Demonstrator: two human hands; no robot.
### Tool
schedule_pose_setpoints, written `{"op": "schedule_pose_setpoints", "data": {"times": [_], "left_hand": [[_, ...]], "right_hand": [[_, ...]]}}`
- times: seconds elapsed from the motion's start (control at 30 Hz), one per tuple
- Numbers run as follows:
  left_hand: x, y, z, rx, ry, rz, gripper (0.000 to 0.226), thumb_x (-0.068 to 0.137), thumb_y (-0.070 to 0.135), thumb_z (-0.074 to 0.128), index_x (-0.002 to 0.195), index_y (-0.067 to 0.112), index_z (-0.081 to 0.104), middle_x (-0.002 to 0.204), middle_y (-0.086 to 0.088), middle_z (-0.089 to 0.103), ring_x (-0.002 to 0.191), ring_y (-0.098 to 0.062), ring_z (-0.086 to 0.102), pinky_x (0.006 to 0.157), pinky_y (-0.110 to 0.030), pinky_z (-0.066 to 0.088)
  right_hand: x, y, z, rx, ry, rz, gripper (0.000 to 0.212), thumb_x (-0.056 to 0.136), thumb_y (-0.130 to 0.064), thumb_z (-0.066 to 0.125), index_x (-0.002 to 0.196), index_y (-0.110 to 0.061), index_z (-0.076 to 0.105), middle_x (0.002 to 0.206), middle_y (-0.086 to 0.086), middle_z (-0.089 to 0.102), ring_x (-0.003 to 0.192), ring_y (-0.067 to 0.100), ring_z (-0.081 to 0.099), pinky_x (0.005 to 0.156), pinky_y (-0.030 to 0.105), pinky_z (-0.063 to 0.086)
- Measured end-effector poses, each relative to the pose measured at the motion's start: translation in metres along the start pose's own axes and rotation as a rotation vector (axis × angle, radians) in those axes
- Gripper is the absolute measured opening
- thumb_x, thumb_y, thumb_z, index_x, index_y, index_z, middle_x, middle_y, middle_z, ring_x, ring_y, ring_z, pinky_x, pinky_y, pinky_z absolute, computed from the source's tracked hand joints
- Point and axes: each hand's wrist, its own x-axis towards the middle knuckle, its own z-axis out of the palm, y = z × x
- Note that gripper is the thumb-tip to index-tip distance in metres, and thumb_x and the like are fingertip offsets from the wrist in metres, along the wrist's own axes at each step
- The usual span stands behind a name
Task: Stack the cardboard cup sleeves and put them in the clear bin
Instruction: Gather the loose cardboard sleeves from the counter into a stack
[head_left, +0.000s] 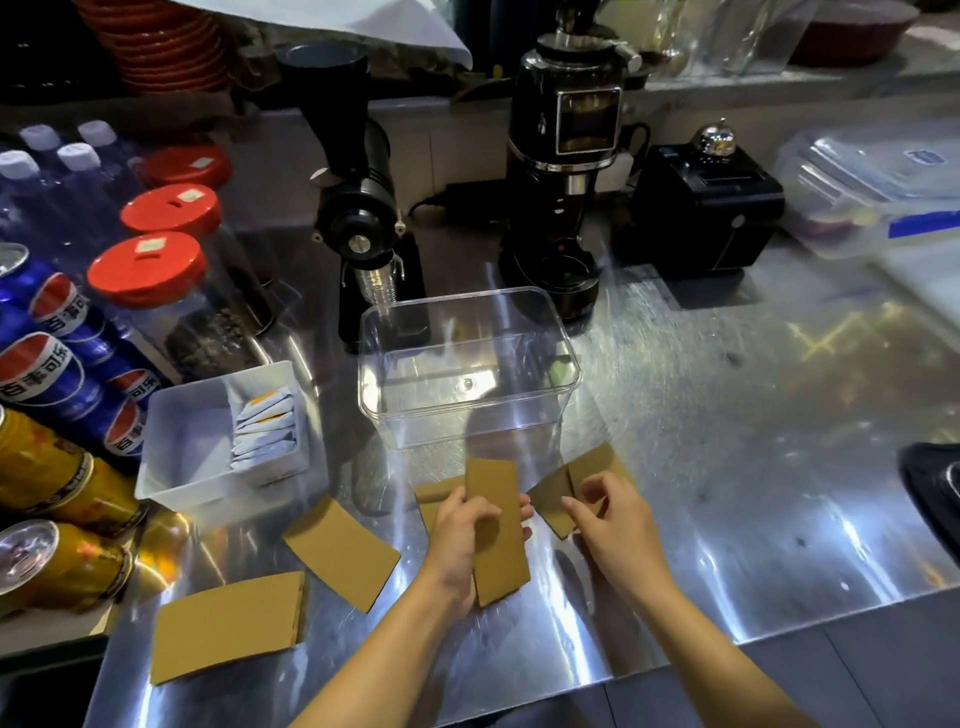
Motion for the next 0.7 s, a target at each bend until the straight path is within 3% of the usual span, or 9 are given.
{"op": "schedule_pose_setpoints", "data": {"times": [0.1,0.2,0.3,0.4,0.47,0.57,0.63,0.7], "left_hand": [[0.004,-0.001,0.001,-0.081,-0.015,-0.102,0.038,0.066,0.010,0.064,0.098,-0.010,0.061,0.075,-0.017,0.064,0.073,-0.030,0.057,0.054,-0.034,0.056],[0.009,-0.005,0.003,-0.111,-0.035,-0.131,0.034,0.058,0.020,0.072,0.086,0.001,0.067,0.071,-0.011,0.062,0.070,-0.024,0.056,0.058,-0.036,0.055],[0.013,-0.008,0.006,-0.142,-0.083,-0.144,0.042,0.060,0.020,0.072,0.098,0.000,0.066,0.077,-0.011,0.058,0.070,-0.022,0.055,0.065,-0.036,0.053],[0.015,-0.011,0.009,-0.156,-0.109,-0.165,0.029,0.059,0.020,0.074,0.083,0.004,0.070,0.074,-0.010,0.060,0.070,-0.020,0.055,0.067,-0.036,0.052],[0.017,-0.011,0.011,-0.169,-0.095,-0.176,0.023,0.059,0.019,0.074,0.078,0.006,0.072,0.073,-0.009,0.062,0.069,-0.020,0.057,0.065,-0.035,0.053],[0.017,-0.011,0.014,-0.205,-0.076,-0.197,0.028,0.062,0.019,0.071,0.086,0.004,0.070,0.073,-0.010,0.063,0.069,-0.021,0.059,0.061,-0.033,0.056],[0.016,-0.011,0.016,-0.245,-0.123,-0.219,0.030,0.064,0.019,0.071,0.089,0.003,0.069,0.074,-0.011,0.067,0.068,-0.023,0.063,0.062,-0.033,0.057],[0.014,-0.011,0.018,-0.266,-0.205,-0.260,0.029,0.073,0.021,0.067,0.095,0.002,0.072,0.084,-0.017,0.074,0.076,-0.030,0.070,0.068,-0.040,0.060]], "right_hand": [[0.000,0.011,-0.003,-0.241,0.095,0.079,0.048,0.075,-0.038,0.070,0.111,-0.012,0.053,0.110,0.007,0.056,0.106,0.026,0.050,0.088,0.038,0.040],[0.001,0.021,-0.007,-0.396,0.082,0.207,0.074,0.067,-0.051,0.072,0.124,-0.014,0.043,0.125,0.008,0.053,0.118,0.028,0.044,0.097,0.040,0.034],[0.002,0.025,-0.009,-0.421,0.057,0.281,0.078,0.063,-0.054,0.073,0.123,-0.016,0.042,0.123,0.009,0.055,0.117,0.029,0.045,0.096,0.040,0.034],[0.004,0.027,-0.011,-0.413,0.019,0.292,0.066,0.068,-0.046,0.073,0.119,-0.014,0.045,0.119,0.009,0.057,0.113,0.030,0.048,0.092,0.040,0.036],[0.003,0.027,-0.012,-0.231,0.009,0.259,0.044,0.078,-0.033,0.067,0.112,-0.013,0.049,0.113,0.009,0.059,0.104,0.029,0.053,0.081,0.036,0.044],[-0.003,0.021,-0.017,0.213,-0.026,0.196,0.017,0.084,-0.017,0.061,0.099,-0.022,0.052,0.096,0.003,0.064,0.085,0.019,0.060,0.060,0.017,0.043],[-0.007,0.013,-0.018,0.400,-0.056,0.174,0.021,0.083,-0.014,0.063,0.094,-0.028,0.051,0.085,0.000,0.063,0.078,0.012,0.062,0.059,0.014,0.045],[-0.010,0.004,-0.015,0.556,-0.071,0.176,0.027,0.080,-0.009,0.066,0.092,-0.027,0.051,0.074,0.001,0.061,0.069,0.011,0.062,0.060,0.020,0.047]]}}
